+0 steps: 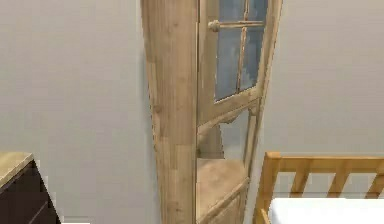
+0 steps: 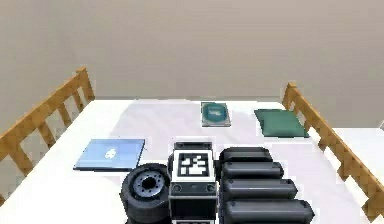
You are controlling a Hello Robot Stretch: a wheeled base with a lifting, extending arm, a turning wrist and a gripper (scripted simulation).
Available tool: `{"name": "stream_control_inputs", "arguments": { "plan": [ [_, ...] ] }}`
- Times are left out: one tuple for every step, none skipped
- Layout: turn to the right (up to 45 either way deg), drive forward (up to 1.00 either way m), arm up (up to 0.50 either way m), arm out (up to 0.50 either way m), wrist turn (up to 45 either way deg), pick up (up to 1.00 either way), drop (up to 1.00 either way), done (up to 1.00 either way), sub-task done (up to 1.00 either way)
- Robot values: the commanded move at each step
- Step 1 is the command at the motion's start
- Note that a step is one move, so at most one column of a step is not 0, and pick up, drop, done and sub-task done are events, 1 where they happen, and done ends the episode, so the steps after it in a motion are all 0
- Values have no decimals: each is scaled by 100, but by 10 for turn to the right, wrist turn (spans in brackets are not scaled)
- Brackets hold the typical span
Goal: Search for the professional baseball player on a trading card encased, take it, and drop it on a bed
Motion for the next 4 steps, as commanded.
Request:
{"name": "stream_control_inputs", "arguments": {
  "plan": [
    [450,0,0,0,0,0,0,0,0],
    [330,0,0,0,0,0,0,0,0],
    [-450,0,0,0,0,0,0,0,0],
    [-450,0,0,0,0,0,0,0,0]
  ]
}}
